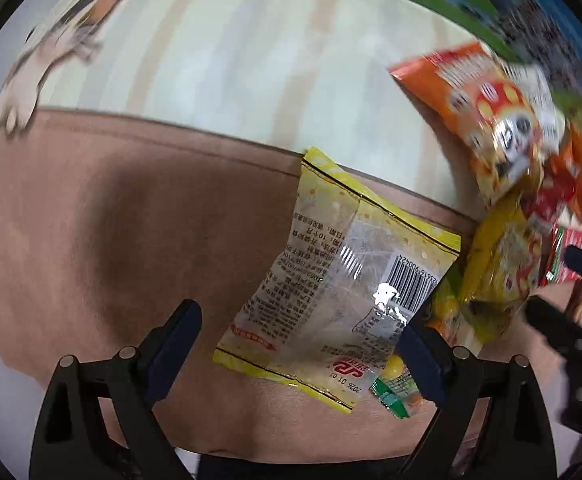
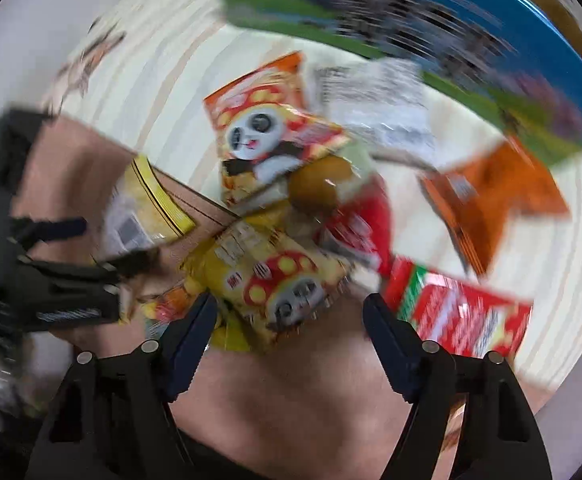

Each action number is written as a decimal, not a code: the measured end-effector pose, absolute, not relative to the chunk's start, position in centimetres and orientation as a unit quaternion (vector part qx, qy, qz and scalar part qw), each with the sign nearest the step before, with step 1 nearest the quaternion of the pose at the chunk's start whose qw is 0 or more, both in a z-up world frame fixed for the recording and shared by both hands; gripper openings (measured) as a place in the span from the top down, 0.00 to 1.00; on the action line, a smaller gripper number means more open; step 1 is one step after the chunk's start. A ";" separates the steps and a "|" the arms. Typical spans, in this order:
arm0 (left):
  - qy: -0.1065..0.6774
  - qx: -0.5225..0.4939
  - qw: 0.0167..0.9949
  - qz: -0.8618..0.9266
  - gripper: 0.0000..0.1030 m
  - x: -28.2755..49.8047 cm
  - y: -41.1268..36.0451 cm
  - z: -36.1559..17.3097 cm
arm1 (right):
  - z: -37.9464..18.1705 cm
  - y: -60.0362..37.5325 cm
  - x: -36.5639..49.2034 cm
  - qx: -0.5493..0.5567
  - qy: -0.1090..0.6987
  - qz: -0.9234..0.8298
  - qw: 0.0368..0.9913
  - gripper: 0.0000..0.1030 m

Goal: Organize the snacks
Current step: 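Grasp the clear bread bag with left tool while right tool grasps the yellow chips bag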

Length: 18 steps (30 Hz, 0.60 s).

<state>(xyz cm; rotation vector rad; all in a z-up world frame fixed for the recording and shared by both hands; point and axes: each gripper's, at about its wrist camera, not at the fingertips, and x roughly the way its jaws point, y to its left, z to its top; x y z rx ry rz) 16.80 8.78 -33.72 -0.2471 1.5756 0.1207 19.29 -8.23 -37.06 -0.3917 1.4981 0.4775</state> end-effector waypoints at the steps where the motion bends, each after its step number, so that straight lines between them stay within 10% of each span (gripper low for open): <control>1: 0.706 -0.114 0.696 0.057 0.08 16.6 9.0 -33.8 | -37.7 -7.3 19.4 -0.197 0.669 0.221 0.682 0.24; 9: 0.705 -0.117 0.697 0.065 0.08 15.1 8.7 -34.6 | -40.9 -4.8 18.8 -0.276 0.666 0.221 0.657 0.28; 18: 0.701 -0.101 0.704 0.057 0.08 14.8 7.9 -35.7 | -39.8 -9.2 18.1 -0.124 0.695 0.169 0.688 0.46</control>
